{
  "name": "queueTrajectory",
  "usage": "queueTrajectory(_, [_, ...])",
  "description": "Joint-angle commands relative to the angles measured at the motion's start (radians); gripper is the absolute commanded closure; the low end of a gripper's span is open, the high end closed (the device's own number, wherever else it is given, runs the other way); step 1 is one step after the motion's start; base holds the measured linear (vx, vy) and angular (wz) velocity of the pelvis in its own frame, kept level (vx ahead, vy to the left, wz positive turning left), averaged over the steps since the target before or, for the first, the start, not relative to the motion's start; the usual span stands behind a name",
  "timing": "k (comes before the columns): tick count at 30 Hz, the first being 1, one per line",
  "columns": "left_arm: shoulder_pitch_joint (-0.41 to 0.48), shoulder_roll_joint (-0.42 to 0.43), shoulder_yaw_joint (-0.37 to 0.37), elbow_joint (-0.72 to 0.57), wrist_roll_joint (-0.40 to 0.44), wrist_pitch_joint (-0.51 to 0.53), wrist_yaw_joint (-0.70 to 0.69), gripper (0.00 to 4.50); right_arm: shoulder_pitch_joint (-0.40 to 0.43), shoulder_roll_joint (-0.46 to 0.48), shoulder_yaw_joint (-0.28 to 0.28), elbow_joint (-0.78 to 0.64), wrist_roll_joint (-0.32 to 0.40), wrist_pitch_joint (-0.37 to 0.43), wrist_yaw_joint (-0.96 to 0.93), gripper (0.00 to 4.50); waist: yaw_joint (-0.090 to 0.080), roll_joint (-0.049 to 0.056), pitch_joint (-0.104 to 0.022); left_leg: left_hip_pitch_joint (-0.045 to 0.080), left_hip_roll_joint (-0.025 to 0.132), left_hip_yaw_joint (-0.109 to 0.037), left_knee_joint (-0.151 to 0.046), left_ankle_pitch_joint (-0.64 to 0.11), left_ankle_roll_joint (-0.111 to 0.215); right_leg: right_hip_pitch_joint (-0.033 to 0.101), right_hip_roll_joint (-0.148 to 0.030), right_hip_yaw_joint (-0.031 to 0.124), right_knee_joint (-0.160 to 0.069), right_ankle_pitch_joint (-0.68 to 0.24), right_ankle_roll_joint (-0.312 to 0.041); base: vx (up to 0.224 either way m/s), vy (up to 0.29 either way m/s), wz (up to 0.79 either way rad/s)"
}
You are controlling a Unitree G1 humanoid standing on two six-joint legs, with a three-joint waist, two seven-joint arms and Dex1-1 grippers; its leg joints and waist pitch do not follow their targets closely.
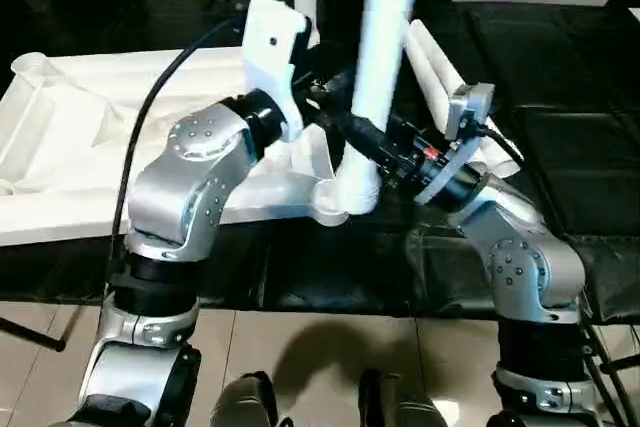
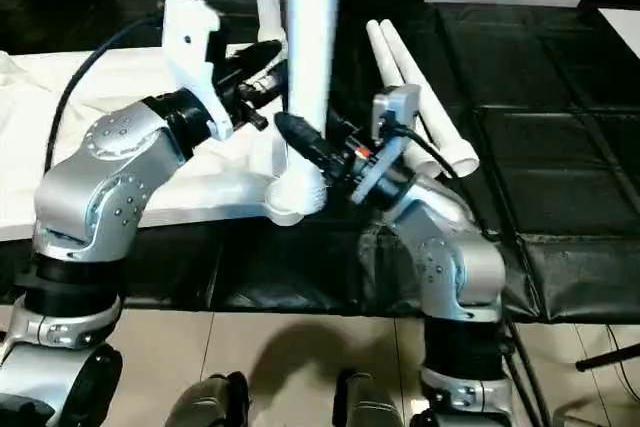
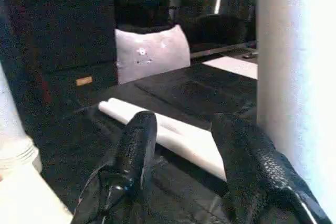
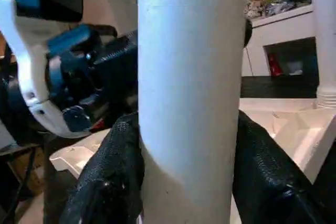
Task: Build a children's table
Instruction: Pick table leg
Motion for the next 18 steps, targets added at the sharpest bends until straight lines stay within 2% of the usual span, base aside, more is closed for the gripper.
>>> queueTrajectory(1, [-0.014,-0.013,-0.052,-0.047,-0.021,0.01,-0.038,2.08,0.003,-0.002,0.029,0.018,-0.016,-0.006,-0.016,2.64,0.002,-0.006,-0.119,0.016,0.016,-0.004,-0.058,-0.159,0.051,0.074,-0.063,0.043,-0.08,-0.3,-0.174,0.0,0.0,0.0])
queueTrajectory(8, [-0.012,0.016,-0.071,-0.045,-0.001,-0.002,-0.056,2.08,0.003,-0.023,0.061,0.034,-0.046,-0.024,-0.021,2.64,0.0,-0.007,-0.119,0.016,0.015,-0.005,-0.058,-0.164,0.047,0.073,-0.061,0.042,-0.082,-0.322,-0.159,0.0,0.0,0.0])
queueTrajectory(11, [0.003,0.015,-0.112,-0.081,-0.016,-0.001,-0.098,2.08,0.008,-0.037,0.097,0.039,-0.072,-0.042,-0.026,2.64,0.001,-0.005,-0.122,0.017,0.017,-0.004,-0.057,-0.155,0.048,0.075,-0.063,0.043,-0.079,-0.299,-0.168,0.0,0.0,0.0])
queueTrajectory(15, [0.006,0.008,-0.125,-0.09,-0.019,-0.002,-0.105,2.08,0.006,-0.046,0.111,0.049,-0.085,-0.055,-0.033,2.64,0.0,-0.006,-0.12,0.016,0.017,-0.003,-0.057,-0.157,0.052,0.074,-0.063,0.044,-0.079,-0.285,-0.187,0.0,0.0,0.0])
queueTrajectory(18, [0.0,0.007,-0.108,-0.075,-0.004,-0.015,-0.087,2.08,0.0,-0.05,0.118,0.057,-0.09,-0.065,-0.045,2.64,0.0,-0.005,-0.119,0.016,0.015,-0.003,-0.056,-0.169,0.049,0.076,-0.062,0.043,-0.081,-0.307,-0.174,0.0,0.0,0.0])
